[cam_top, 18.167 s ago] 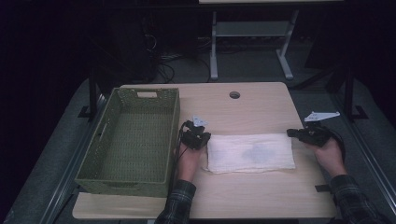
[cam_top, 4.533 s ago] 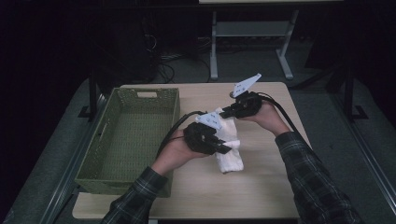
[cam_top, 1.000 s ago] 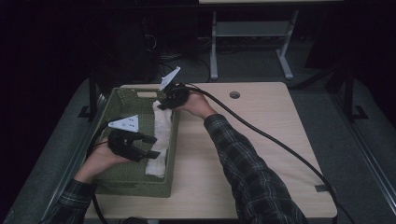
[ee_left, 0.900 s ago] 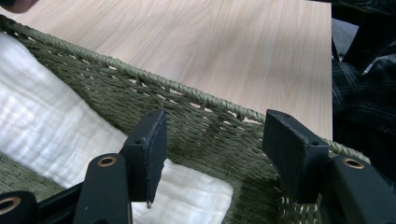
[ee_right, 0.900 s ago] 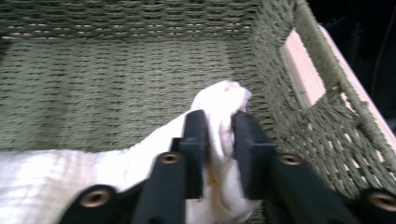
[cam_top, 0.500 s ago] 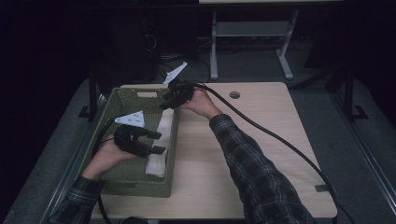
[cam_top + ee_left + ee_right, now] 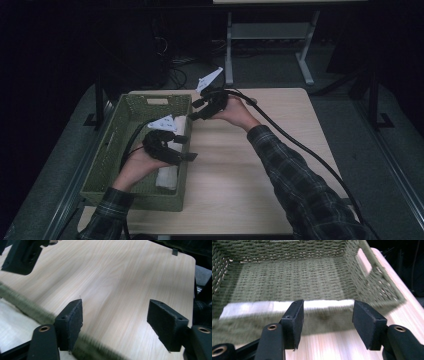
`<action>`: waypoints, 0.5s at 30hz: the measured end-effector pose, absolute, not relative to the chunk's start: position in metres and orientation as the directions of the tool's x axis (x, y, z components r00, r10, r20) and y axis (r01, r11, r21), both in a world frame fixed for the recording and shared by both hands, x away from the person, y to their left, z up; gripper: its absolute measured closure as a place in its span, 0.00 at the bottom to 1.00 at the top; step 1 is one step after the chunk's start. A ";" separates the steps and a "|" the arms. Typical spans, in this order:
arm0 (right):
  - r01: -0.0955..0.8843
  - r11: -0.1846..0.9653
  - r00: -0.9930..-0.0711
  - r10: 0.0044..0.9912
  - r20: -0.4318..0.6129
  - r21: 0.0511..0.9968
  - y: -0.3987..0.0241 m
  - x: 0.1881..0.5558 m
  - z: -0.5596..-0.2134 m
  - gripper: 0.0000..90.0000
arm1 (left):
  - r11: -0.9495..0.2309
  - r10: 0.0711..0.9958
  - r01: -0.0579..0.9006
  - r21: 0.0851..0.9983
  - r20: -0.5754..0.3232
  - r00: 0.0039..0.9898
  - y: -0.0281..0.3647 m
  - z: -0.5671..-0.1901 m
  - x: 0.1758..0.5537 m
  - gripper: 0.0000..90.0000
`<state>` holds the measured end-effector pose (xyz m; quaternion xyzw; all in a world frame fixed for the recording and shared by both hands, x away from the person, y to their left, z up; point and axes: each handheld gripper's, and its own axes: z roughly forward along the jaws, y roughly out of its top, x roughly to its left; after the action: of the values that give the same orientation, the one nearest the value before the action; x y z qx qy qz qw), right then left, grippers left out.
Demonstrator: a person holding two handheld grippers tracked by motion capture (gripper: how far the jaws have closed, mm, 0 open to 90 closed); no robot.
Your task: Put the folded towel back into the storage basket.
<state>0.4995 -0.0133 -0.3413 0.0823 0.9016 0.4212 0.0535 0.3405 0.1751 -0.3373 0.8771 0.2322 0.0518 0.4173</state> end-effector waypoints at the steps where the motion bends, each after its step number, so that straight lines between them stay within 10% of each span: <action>1: 0.101 0.631 -0.981 0.194 -0.030 0.769 -0.019 0.499 -0.341 0.45 | -0.542 0.454 0.363 0.758 -0.100 0.885 0.170 -0.337 0.340 0.29; 15: 0.122 0.598 -0.965 0.258 -0.046 0.792 -0.104 0.481 -0.338 0.41 | -0.533 0.468 0.366 0.763 -0.095 0.879 0.101 -0.340 0.334 0.25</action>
<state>0.4813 -0.1041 -0.3376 0.1068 0.8905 0.4354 0.0781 0.3335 0.1005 -0.3398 0.8734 0.2386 0.0605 0.4202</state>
